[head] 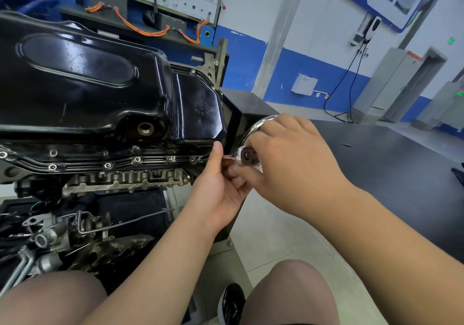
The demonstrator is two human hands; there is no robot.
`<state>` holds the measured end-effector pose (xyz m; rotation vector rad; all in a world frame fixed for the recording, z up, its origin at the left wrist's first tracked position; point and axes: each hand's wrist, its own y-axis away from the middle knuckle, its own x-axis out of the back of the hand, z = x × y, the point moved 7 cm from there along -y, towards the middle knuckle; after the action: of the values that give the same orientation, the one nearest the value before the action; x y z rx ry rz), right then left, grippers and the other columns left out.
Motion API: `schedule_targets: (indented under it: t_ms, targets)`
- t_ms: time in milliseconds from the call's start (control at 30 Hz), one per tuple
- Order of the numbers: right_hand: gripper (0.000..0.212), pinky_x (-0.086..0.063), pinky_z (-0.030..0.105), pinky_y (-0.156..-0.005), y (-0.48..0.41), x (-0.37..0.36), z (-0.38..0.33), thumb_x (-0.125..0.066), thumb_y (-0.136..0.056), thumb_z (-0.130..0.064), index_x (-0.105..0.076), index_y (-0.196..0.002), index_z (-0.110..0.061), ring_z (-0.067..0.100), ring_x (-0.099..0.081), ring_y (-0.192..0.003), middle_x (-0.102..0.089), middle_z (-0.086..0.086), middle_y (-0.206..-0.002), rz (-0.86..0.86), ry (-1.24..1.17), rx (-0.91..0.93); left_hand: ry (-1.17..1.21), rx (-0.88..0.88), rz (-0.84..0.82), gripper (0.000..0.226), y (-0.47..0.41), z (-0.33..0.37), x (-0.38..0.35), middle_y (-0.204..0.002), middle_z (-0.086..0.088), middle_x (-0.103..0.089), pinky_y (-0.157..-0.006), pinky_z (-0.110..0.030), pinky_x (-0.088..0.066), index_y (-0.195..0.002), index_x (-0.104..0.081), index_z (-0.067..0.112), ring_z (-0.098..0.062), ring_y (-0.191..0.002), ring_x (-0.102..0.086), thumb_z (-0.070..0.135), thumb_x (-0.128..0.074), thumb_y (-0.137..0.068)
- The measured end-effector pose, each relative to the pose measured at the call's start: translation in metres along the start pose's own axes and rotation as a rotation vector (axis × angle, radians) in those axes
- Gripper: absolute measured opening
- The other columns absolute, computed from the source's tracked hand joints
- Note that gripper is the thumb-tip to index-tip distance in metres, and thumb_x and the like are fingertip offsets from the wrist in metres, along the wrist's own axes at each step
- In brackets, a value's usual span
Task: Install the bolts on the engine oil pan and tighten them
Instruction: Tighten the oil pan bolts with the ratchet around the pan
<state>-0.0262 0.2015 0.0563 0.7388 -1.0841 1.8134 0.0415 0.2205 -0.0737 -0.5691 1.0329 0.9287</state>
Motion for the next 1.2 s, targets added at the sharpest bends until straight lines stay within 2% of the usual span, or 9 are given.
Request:
schedule_targets:
  t_ms: [67, 200, 367, 600, 700, 767, 900, 1033, 1200]
  targets:
    - [0.060, -0.034, 0.037, -0.078, -0.002, -0.002, 0.004, -0.019, -0.080, -0.066, -0.050, -0.067, -0.017, 0.022, -0.049, -0.075, -0.051, -0.002, -0.068, -0.062, -0.010, -0.109, -0.052, -0.004, -0.047, 0.039, 0.001, 0.000, -0.001, -0.095, -0.006, -0.068, -0.079, -0.027, -0.051, -0.103, -0.064, 0.011, -0.015, -0.086, -0.065, 0.043, -0.048, -0.089]
    - [0.065, -0.024, 0.032, -0.060, -0.008, -0.005, 0.008, -0.014, -0.077, -0.072, -0.044, -0.059, -0.017, 0.019, -0.042, -0.057, -0.045, -0.002, -0.058, -0.062, -0.077, -0.161, 0.018, 0.006, -0.084, 0.025, 0.006, 0.003, -0.007, -0.100, -0.003, -0.066, -0.095, -0.032, -0.043, -0.097, -0.068, 0.013, -0.013, -0.087, -0.059, 0.031, -0.055, -0.083]
    - [0.035, -0.034, 0.033, -0.085, -0.007, 0.001, 0.007, -0.055, -0.085, -0.053, -0.060, -0.099, -0.021, 0.022, -0.046, -0.101, -0.055, -0.002, -0.098, 0.031, -0.020, -0.038, -0.006, 0.027, -0.009, 0.025, 0.003, 0.003, -0.003, -0.053, 0.009, -0.040, -0.065, -0.023, -0.038, -0.078, -0.053, 0.021, -0.006, -0.046, -0.035, 0.041, -0.049, -0.091]
    - [0.066, -0.022, 0.029, -0.051, -0.004, -0.010, 0.016, -0.013, -0.077, -0.071, -0.050, -0.062, -0.019, 0.021, -0.047, -0.065, -0.049, -0.001, -0.061, -0.044, -0.084, -0.233, 0.026, 0.054, -0.090, 0.038, 0.006, -0.011, -0.009, -0.108, -0.002, -0.067, -0.089, -0.030, -0.040, -0.105, -0.070, 0.017, -0.017, -0.100, -0.057, 0.036, -0.058, -0.074]
    - [0.057, -0.029, 0.029, -0.060, -0.005, -0.010, 0.015, -0.028, -0.078, -0.069, -0.050, -0.072, -0.017, 0.020, -0.052, -0.085, -0.055, -0.002, -0.079, 0.012, -0.106, -0.152, 0.095, 0.039, -0.057, 0.045, 0.005, -0.009, -0.007, -0.093, 0.002, -0.065, -0.079, -0.027, -0.041, -0.117, -0.060, 0.022, -0.011, -0.080, -0.055, 0.034, -0.060, -0.073]
    - [0.042, -0.033, 0.030, -0.074, -0.005, -0.009, 0.016, -0.047, -0.082, -0.061, -0.055, -0.086, -0.020, 0.020, -0.046, -0.097, -0.054, -0.002, -0.093, 0.017, -0.097, -0.096, 0.108, 0.029, -0.048, 0.030, 0.003, -0.008, -0.005, -0.065, 0.008, -0.052, -0.070, -0.023, -0.038, -0.099, -0.063, 0.019, -0.006, -0.054, -0.044, 0.035, -0.060, -0.074]
    - [0.023, -0.034, 0.029, -0.080, -0.005, -0.009, 0.014, -0.063, -0.084, -0.037, -0.059, -0.102, -0.023, 0.021, -0.044, -0.099, -0.053, -0.003, -0.101, 0.002, -0.018, -0.037, 0.071, 0.017, -0.001, 0.024, 0.002, -0.010, -0.004, -0.057, 0.008, -0.037, -0.060, -0.022, -0.038, -0.058, -0.063, 0.022, -0.006, -0.050, -0.034, 0.040, -0.061, -0.073]
    - [0.047, -0.027, 0.028, -0.069, -0.005, -0.004, 0.016, -0.037, -0.084, -0.063, -0.063, -0.091, -0.024, 0.020, -0.050, -0.095, -0.057, -0.003, -0.092, 0.015, -0.005, -0.085, 0.098, 0.027, -0.034, 0.021, 0.001, -0.007, -0.003, -0.066, 0.007, -0.059, -0.069, -0.024, -0.041, -0.083, -0.068, 0.020, -0.006, -0.050, -0.045, 0.037, -0.056, -0.079]
    - [0.063, -0.024, 0.027, -0.047, -0.002, -0.009, 0.012, -0.022, -0.074, -0.074, -0.043, -0.058, -0.017, 0.019, -0.050, -0.062, -0.048, -0.002, -0.061, -0.038, -0.141, -0.199, 0.127, 0.054, 0.095, 0.024, -0.002, -0.007, 0.003, -0.078, 0.001, -0.043, -0.096, -0.027, -0.038, -0.085, -0.060, 0.012, -0.010, -0.072, -0.040, 0.036, -0.060, -0.082]
